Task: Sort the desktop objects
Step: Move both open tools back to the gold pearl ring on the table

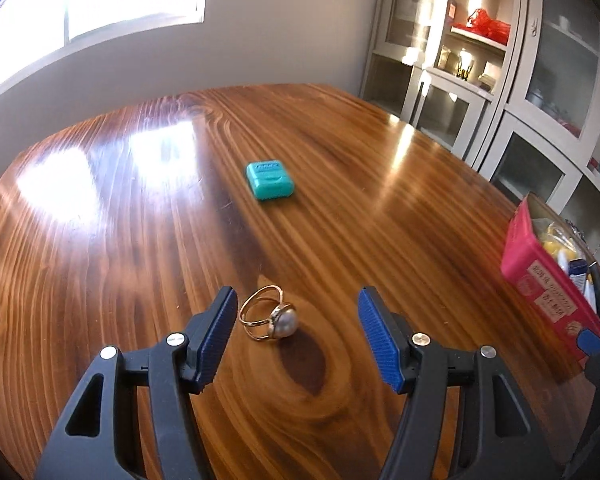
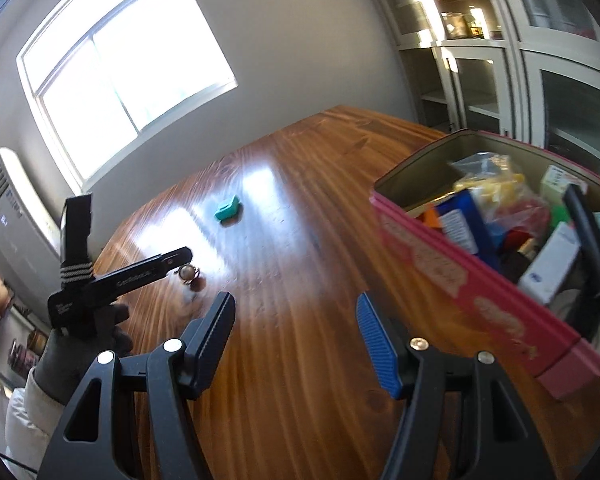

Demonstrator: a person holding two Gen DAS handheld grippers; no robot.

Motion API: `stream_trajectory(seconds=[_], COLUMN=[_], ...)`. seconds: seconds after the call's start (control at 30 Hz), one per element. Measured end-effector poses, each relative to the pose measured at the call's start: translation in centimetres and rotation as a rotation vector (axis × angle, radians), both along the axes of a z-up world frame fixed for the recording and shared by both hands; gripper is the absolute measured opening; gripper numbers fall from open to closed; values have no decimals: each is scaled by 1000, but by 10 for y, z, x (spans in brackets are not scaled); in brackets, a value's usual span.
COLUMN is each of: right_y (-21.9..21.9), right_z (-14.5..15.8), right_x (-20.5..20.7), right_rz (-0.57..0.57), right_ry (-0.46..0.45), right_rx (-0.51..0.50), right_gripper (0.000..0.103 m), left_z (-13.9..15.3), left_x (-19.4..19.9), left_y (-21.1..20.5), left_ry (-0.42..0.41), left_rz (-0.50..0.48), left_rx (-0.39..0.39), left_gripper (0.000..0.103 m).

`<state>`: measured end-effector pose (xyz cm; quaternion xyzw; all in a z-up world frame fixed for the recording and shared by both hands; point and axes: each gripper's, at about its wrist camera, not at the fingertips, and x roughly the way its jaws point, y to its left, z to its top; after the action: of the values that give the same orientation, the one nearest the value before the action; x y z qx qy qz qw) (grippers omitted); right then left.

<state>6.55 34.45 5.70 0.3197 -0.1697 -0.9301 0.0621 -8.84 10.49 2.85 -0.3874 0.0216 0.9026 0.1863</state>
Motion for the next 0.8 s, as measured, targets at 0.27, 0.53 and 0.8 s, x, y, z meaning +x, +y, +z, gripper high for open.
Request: stream_trajectory(seconds=[0.27, 0.53, 0.8], right_y=[-20, -34, -46], right_z=[-5, -6, -7], right_x=[-15, -24, -38], right_rz=[44, 75, 115], right_ry=[-12, -15, -36], right_rx=[19, 30, 56], right_gripper=[68, 68, 68], left_z=[-12, -23, -22], left_x=[-10, -16, -16], left_y=[-3, 3, 2], left_ry=[-45, -64, -64], left_rz=[-4, -9, -20], left_rx=[-12, -59, -56], left_gripper=[66, 65, 38])
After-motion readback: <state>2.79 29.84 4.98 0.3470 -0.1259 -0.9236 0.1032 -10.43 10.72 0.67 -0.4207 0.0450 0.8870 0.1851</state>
